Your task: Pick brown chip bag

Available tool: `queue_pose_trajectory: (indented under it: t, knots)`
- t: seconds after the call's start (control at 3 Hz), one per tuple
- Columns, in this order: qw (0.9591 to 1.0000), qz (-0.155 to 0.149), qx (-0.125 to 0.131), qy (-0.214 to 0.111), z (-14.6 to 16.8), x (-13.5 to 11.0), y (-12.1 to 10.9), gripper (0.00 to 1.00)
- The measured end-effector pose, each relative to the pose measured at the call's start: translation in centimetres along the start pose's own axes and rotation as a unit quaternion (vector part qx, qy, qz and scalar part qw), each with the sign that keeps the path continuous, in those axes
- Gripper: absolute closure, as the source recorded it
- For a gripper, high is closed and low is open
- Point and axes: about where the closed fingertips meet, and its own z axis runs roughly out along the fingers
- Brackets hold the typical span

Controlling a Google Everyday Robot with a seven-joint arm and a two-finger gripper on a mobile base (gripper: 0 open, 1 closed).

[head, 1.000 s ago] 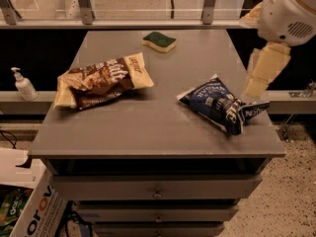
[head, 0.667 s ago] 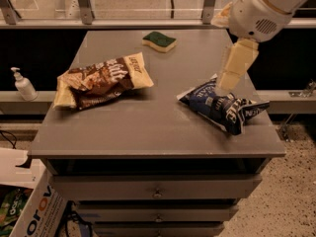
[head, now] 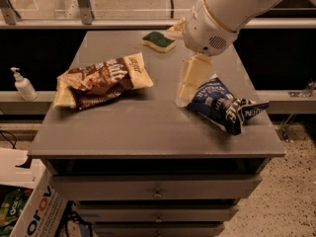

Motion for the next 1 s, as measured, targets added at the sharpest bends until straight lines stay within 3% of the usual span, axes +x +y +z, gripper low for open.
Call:
queue_pose_trajectory:
  t: [0.33, 0.67, 1.0]
  knots:
    - [0.9993, 0.021, 0.014, 0.027, -1.9, 1.81, -0.52, 0.0]
    - [0.9993, 0.021, 0.014, 0.027, -1.89, 1.79, -0.52, 0.0]
    - [0.9989, 0.036, 0.032, 0.002, -1.19, 2.3, -0.44, 0.0]
